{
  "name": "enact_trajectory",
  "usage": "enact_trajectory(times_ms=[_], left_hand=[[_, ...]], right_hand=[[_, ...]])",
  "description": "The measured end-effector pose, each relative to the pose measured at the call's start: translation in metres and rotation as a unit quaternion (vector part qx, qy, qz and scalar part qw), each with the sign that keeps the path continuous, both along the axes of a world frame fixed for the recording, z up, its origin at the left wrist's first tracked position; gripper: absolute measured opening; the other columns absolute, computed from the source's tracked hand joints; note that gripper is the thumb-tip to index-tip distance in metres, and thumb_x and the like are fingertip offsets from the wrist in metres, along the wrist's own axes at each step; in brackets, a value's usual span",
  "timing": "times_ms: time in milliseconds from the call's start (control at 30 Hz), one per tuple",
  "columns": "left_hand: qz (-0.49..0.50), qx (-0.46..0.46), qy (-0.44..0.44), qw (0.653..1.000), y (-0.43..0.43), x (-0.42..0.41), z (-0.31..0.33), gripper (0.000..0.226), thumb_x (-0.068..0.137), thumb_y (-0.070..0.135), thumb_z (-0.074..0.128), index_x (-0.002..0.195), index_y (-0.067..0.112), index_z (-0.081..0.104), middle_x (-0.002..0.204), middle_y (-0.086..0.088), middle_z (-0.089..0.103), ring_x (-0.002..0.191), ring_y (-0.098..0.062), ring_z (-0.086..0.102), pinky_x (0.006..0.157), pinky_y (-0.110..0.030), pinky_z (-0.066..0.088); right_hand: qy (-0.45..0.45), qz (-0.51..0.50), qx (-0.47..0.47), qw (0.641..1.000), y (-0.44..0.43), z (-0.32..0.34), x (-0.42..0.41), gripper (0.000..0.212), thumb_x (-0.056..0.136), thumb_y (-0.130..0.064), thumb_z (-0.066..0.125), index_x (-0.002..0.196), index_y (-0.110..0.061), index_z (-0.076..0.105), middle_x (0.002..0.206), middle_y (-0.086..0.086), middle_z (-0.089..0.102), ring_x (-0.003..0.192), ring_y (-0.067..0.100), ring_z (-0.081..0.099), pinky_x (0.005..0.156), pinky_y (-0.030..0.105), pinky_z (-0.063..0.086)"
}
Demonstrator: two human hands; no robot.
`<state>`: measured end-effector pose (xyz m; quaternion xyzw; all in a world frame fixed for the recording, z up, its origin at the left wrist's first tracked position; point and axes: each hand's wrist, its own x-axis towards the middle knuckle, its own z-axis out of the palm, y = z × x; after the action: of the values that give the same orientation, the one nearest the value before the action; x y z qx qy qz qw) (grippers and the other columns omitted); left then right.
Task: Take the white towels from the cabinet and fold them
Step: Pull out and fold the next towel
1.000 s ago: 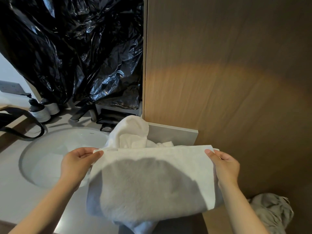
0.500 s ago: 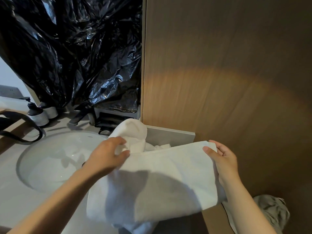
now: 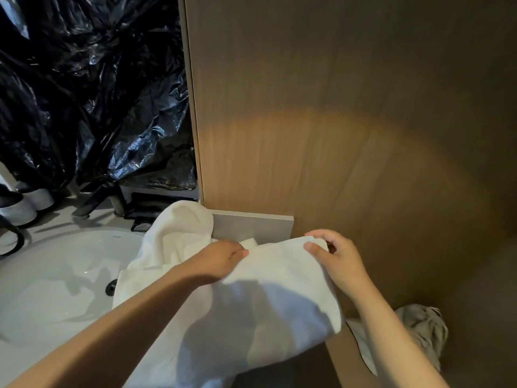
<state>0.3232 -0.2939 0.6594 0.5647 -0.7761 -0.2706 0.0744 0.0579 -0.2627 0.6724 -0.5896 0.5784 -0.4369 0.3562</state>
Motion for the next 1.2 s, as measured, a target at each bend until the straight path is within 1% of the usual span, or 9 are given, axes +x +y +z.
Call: enact_trajectory(times_ms=[167, 300, 400, 600, 700, 900, 1000, 1100, 1200], left_hand=[[-0.044, -0.038, 0.041, 0.997, 0.014, -0.004, 0.004, 0.039, 0.102, 0.036, 0.041, 0.140, 0.027, 0.048, 0.136, 0.013, 0.051, 0.124, -0.010, 0.046, 0.099, -0.019, 0.029], [0.016, -0.043, 0.140, 0.989, 0.018, -0.003, -0.002, 0.005, 0.097, 0.033, 0.053, 0.096, 0.031, 0.058, 0.085, 0.020, 0.059, 0.082, -0.002, 0.053, 0.079, -0.029, 0.045], [0.024, -0.029, 0.183, 0.982, 0.016, 0.005, -0.001, 0.011, 0.093, 0.036, 0.059, 0.085, 0.028, 0.057, 0.080, 0.011, 0.060, 0.073, -0.006, 0.053, 0.070, -0.028, 0.044], [-0.059, -0.031, -0.030, 0.997, 0.010, 0.010, -0.002, 0.037, 0.102, 0.040, 0.040, 0.076, 0.016, 0.052, 0.080, 0.000, 0.050, 0.077, -0.013, 0.044, 0.075, -0.028, 0.035], [-0.060, -0.047, -0.049, 0.996, 0.007, 0.014, -0.006, 0.040, 0.101, 0.049, 0.027, 0.079, 0.022, 0.047, 0.085, 0.003, 0.047, 0.084, -0.016, 0.043, 0.079, -0.027, 0.035], [-0.104, -0.138, -0.047, 0.984, 0.009, 0.021, -0.017, 0.089, 0.083, 0.074, -0.010, 0.091, 0.016, 0.056, 0.090, 0.000, 0.050, 0.082, -0.020, 0.048, 0.076, -0.029, 0.039], [-0.077, -0.148, 0.001, 0.986, 0.013, 0.018, -0.014, 0.068, 0.093, 0.067, 0.008, 0.097, 0.017, 0.054, 0.092, 0.000, 0.055, 0.083, -0.021, 0.051, 0.081, -0.037, 0.046], [-0.018, -0.051, 0.037, 0.998, 0.010, 0.015, -0.001, 0.029, 0.099, 0.049, 0.034, 0.117, 0.031, 0.049, 0.104, 0.002, 0.061, 0.094, -0.019, 0.054, 0.087, -0.035, 0.043], [-0.044, -0.018, 0.043, 0.998, 0.008, 0.015, 0.013, 0.041, 0.097, 0.059, 0.032, 0.116, 0.030, 0.055, 0.106, 0.007, 0.063, 0.098, -0.016, 0.056, 0.088, -0.032, 0.043]], right_hand=[[0.029, 0.014, -0.022, 0.999, 0.002, -0.003, -0.003, 0.008, 0.093, -0.017, 0.065, 0.090, -0.024, 0.065, 0.086, -0.014, 0.065, 0.081, 0.003, 0.059, 0.066, 0.014, 0.042], [0.038, 0.012, -0.039, 0.998, 0.004, -0.001, 0.002, 0.010, 0.095, -0.017, 0.061, 0.088, -0.024, 0.060, 0.081, -0.017, 0.061, 0.074, 0.000, 0.054, 0.063, 0.012, 0.040], [0.034, 0.005, -0.038, 0.999, 0.005, 0.000, 0.005, 0.009, 0.095, -0.019, 0.060, 0.088, -0.025, 0.059, 0.079, -0.020, 0.059, 0.072, -0.002, 0.052, 0.062, 0.012, 0.039], [0.024, -0.004, -0.003, 1.000, 0.010, -0.001, 0.003, 0.007, 0.097, -0.027, 0.058, 0.090, -0.024, 0.057, 0.083, -0.006, 0.057, 0.075, 0.010, 0.053, 0.065, 0.024, 0.040], [0.001, -0.016, 0.006, 1.000, 0.014, -0.004, 0.003, 0.007, 0.096, -0.027, 0.059, 0.091, -0.023, 0.059, 0.084, 0.001, 0.059, 0.075, 0.016, 0.053, 0.065, 0.028, 0.042], [-0.099, -0.112, 0.005, 0.989, 0.016, -0.010, 0.010, 0.005, 0.091, -0.015, 0.067, 0.091, -0.011, 0.064, 0.069, -0.006, 0.056, 0.065, 0.007, 0.049, 0.056, 0.017, 0.041], [-0.126, -0.144, -0.013, 0.981, 0.013, -0.006, 0.018, 0.006, 0.090, -0.011, 0.067, 0.094, -0.009, 0.064, 0.073, -0.002, 0.058, 0.065, 0.005, 0.052, 0.056, 0.015, 0.043], [-0.141, -0.140, -0.036, 0.980, 0.009, 0.006, 0.023, 0.008, 0.090, -0.006, 0.067, 0.098, -0.007, 0.064, 0.074, -0.003, 0.060, 0.060, -0.004, 0.054, 0.056, 0.011, 0.044], [-0.148, -0.123, -0.052, 0.980, 0.009, 0.016, 0.026, 0.012, 0.090, -0.004, 0.067, 0.101, -0.007, 0.064, 0.071, -0.007, 0.060, 0.058, -0.005, 0.055, 0.056, 0.010, 0.045]])
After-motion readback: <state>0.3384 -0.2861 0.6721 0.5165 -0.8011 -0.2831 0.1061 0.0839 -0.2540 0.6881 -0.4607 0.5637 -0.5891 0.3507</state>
